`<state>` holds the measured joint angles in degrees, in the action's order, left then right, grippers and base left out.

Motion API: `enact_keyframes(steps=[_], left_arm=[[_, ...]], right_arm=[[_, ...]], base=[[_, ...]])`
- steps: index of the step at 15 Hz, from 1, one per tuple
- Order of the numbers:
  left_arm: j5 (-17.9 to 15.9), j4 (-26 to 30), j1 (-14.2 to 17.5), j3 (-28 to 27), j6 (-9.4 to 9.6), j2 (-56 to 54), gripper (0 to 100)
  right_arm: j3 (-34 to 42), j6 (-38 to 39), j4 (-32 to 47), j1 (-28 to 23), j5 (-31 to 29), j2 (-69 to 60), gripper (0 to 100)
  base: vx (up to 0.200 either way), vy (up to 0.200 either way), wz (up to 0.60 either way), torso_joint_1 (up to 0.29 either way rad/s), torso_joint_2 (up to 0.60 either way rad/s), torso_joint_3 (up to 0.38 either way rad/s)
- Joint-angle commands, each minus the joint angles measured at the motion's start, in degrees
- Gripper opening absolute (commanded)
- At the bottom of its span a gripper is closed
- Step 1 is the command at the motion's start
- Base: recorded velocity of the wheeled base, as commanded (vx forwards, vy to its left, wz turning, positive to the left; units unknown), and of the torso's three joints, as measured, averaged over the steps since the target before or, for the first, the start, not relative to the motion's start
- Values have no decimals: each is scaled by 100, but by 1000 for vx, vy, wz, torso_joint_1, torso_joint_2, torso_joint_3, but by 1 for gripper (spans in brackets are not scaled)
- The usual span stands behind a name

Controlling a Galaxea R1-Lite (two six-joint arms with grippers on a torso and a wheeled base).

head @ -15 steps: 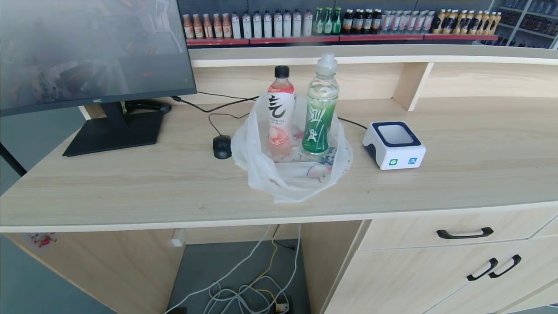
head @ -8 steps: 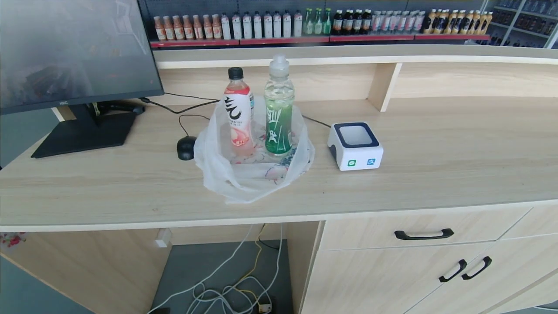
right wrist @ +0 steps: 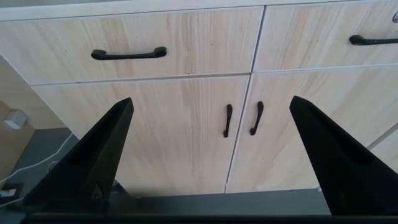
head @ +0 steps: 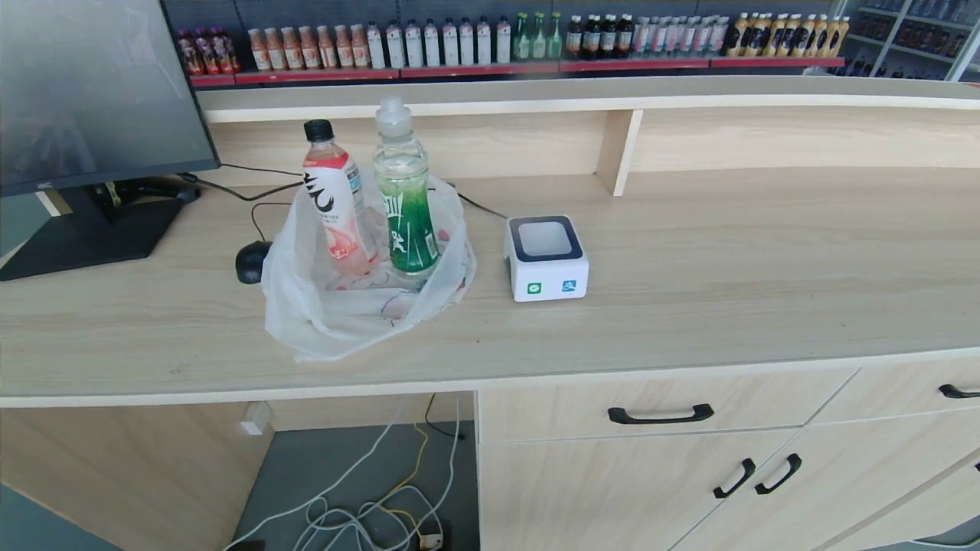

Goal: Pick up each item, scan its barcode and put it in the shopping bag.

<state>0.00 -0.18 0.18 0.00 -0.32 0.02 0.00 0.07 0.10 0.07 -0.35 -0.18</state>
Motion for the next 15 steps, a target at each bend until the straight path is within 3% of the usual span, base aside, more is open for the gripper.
enact_keyframes(steps=[1, 4, 15], left_arm=[[0, -8, -1, 0, -3, -2, 100], [0, 18, -1, 0, 32, -2, 100], [0, 18, -1, 0, 32, -2, 100]], right_arm=[[0, 1, -1, 1, 0, 18, 100], [0, 1, -1, 1, 0, 18, 100], [0, -7, -1, 1, 0, 18, 100]], base=[[0, -200, 0, 7, 2, 7], [0, -200, 0, 4, -2, 2], [0, 0, 0, 0, 0, 0]])
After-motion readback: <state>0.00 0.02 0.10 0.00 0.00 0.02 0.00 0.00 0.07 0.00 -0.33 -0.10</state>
